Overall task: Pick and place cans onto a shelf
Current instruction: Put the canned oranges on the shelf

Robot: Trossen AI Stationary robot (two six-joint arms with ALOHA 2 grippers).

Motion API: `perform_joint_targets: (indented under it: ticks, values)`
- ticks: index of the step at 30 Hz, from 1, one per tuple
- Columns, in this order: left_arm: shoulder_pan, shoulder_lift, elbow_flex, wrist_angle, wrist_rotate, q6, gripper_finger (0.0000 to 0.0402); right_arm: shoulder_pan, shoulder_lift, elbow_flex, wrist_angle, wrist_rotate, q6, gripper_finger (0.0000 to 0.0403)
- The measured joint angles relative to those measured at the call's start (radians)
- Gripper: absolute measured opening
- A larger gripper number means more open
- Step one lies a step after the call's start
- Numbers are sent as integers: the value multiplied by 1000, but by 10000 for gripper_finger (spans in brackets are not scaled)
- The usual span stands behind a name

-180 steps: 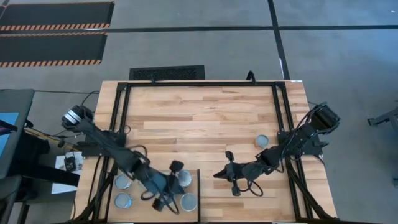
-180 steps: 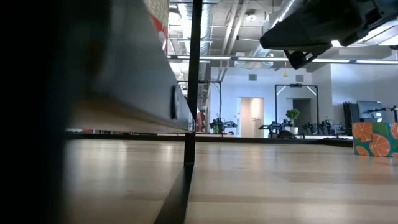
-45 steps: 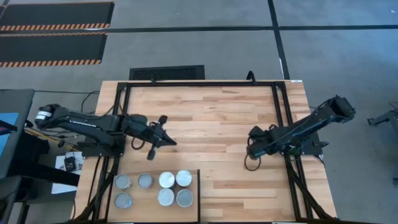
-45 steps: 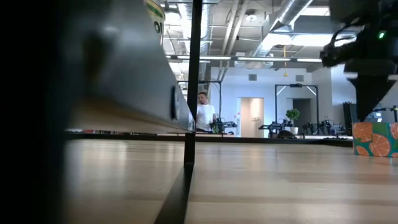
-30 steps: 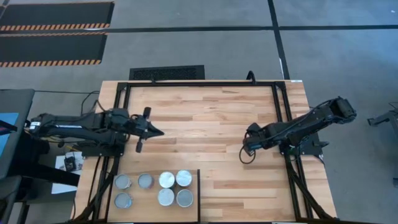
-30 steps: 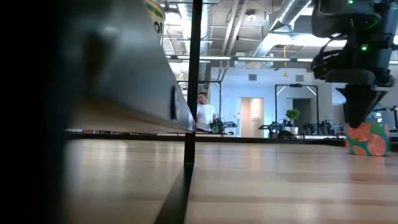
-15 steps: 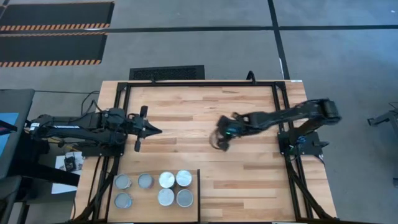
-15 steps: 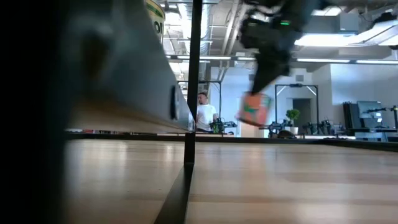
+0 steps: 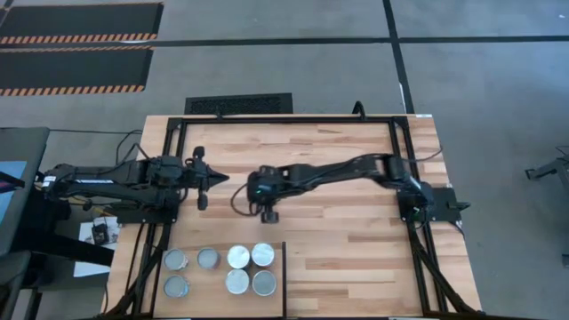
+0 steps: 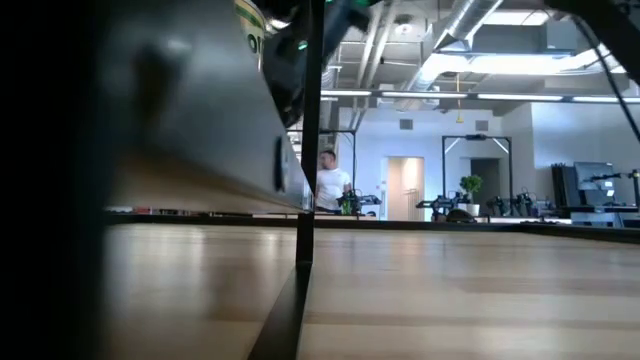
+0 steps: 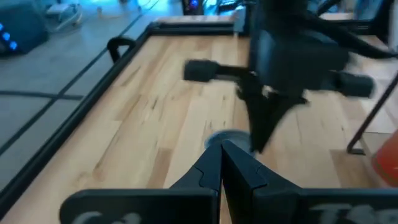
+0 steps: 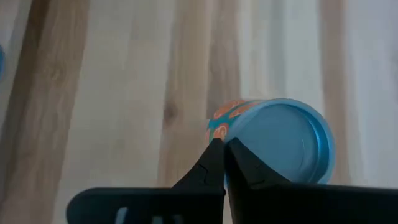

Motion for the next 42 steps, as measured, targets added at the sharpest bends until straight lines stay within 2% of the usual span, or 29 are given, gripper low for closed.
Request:
perform_joint_targets:
  ticks: [8, 17, 21, 27, 31, 34, 36, 39, 42]
  values:
    - [0, 1, 0, -16, -13, -62, 0, 35, 194, 248, -111, -29, -142, 12]
    - [0, 6, 0, -18, -13, -81, 0, 64, 235, 300, -152, -79, -204, 31]
    - [0, 15, 0, -18, -13, -89, 0, 72, 227, 299, -137, -75, -204, 59]
    - [0, 42, 0, -14, -13, -89, 0, 72, 227, 341, -144, -75, -148, 122]
    - [0, 65, 0, -17, -5, -89, 0, 78, 220, 437, -279, -64, -180, 144]
    - [-2, 87, 0, -17, 10, -82, 0, 94, 171, 474, -360, -5, -236, 120]
    - [-8, 101, 0, -15, 28, -72, 0, 104, 114, 456, -413, 40, -254, 84]
    - [-28, 120, 0, -15, 54, -65, 0, 94, 52, 424, -464, 48, -248, 20]
    - [-61, 146, 0, -7, 80, -44, 0, 76, -16, 326, -437, 49, -244, 13]
